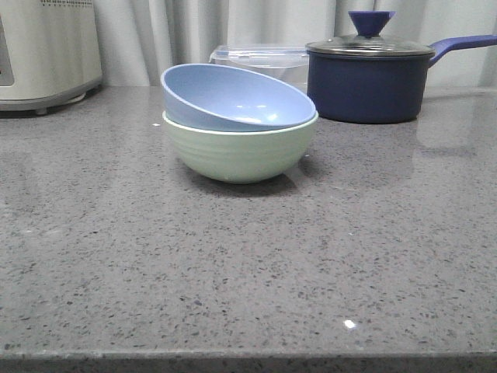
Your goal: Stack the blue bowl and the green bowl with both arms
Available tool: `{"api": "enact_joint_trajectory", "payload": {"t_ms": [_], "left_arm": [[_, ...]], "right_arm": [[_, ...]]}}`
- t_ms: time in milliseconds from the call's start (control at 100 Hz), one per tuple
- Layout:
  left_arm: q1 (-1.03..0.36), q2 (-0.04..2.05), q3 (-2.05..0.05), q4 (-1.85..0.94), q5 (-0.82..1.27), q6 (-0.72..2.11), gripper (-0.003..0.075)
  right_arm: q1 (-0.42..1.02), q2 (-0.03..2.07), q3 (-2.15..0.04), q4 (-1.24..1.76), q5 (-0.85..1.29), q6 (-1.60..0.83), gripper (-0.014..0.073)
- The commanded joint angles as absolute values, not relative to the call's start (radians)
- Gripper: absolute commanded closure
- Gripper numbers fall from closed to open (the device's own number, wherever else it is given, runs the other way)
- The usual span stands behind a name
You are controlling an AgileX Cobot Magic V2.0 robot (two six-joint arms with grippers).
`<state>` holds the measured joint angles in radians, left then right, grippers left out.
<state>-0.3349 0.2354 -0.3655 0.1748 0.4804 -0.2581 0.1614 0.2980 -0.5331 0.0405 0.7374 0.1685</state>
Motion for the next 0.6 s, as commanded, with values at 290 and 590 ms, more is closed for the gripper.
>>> {"api": "enact_joint_trajectory", "payload": {"t_ms": [290,590], "left_arm": [[-0.08,0.122,-0.164,-0.038,0.092,0.047,0.0741],[0.018,-0.025,-0.01,-0.065,0.052,0.043,0.0741]], "right_arm": [[0.157,0.306,-0.558,0.027,0.669,0.163,0.0675],[0.157,0.306,-0.558,0.027,0.669,0.163,0.0675]]}}
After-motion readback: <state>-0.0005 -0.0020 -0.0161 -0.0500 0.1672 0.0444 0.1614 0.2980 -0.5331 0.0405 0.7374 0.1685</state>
